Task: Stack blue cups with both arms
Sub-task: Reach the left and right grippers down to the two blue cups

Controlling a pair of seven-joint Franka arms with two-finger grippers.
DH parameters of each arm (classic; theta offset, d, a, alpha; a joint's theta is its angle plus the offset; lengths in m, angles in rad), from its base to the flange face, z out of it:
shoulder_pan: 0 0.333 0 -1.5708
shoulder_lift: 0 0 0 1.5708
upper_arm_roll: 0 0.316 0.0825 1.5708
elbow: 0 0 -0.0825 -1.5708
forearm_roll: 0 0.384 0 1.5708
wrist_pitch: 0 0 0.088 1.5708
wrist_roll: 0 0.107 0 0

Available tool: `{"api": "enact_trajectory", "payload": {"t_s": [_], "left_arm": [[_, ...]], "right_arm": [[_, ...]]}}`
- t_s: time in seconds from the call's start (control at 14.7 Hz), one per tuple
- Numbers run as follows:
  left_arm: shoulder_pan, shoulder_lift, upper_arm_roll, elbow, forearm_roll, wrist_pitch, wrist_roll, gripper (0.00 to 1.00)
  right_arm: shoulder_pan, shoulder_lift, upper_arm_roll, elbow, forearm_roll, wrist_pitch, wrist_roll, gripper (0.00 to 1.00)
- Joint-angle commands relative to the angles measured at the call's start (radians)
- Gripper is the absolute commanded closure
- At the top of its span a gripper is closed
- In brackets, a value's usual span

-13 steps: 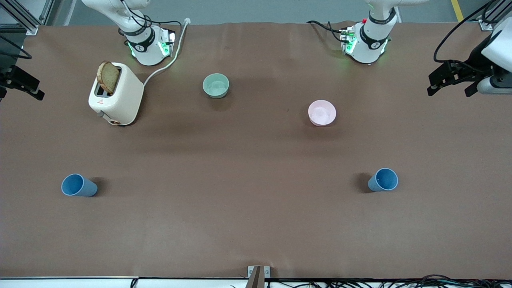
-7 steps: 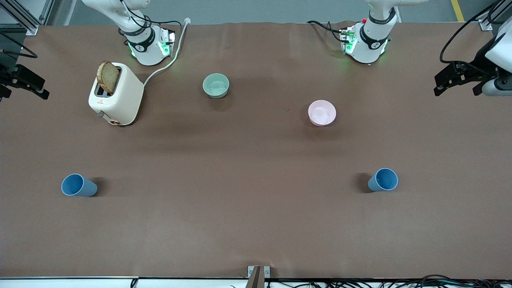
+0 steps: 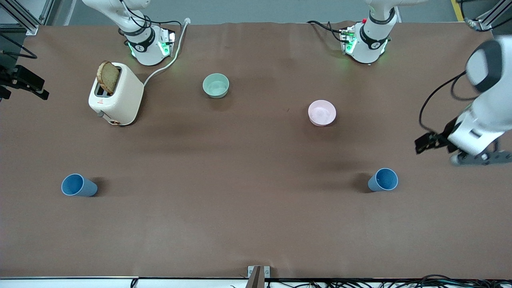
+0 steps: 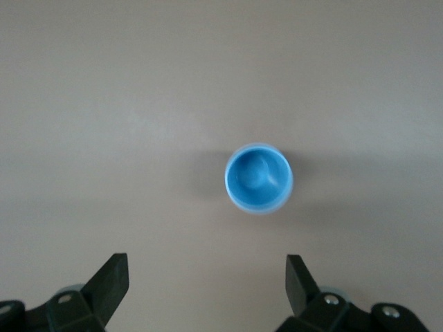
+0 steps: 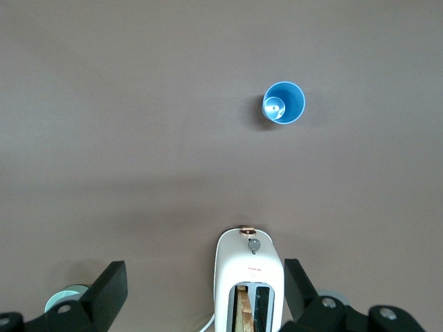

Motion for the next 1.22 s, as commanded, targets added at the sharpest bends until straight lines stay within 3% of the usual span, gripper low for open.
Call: {"api": "enact_trajectory", "payload": {"t_s": [0.0, 0.2, 0.41, 0.68, 0.88, 0.95, 1.16], "left_arm": [[0.015, 0.080, -0.003, -0.048, 0.015, 0.120, 0.013, 0.00], [0.014, 0.176, -0.003, -0.046, 0.015, 0.194, 0.013, 0.00], [0.012, 0.233, -0.007, -0.037, 0.015, 0.231, 0.013, 0.13], [0.014, 0.305, -0.009, 0.001, 0.011, 0.249, 0.012, 0.51], [0.006, 0.318, -0.009, 0.006, 0.009, 0.262, -0.003, 0.91], [-0.002, 0.316, -0.012, 0.006, 0.003, 0.262, -0.013, 0.98], [-0.005, 0.313, -0.012, 0.012, 0.005, 0.262, -0.025, 1.00]], "right_arm": [[-0.034, 0.031, 0.014, -0.008, 0.002, 0.039, -0.014, 0.00], [-0.069, 0.105, 0.014, -0.010, 0.005, 0.154, -0.015, 0.00], [-0.113, 0.218, 0.014, -0.011, 0.009, 0.270, -0.019, 0.00], [-0.193, 0.385, 0.016, -0.013, 0.011, 0.408, -0.057, 0.00], [-0.263, 0.506, 0.019, -0.014, 0.012, 0.502, -0.181, 0.02], [-0.270, 0.542, 0.020, -0.014, 0.018, 0.521, -0.216, 0.02], [-0.277, 0.637, 0.019, -0.016, 0.083, 0.592, -0.238, 0.05]]}}
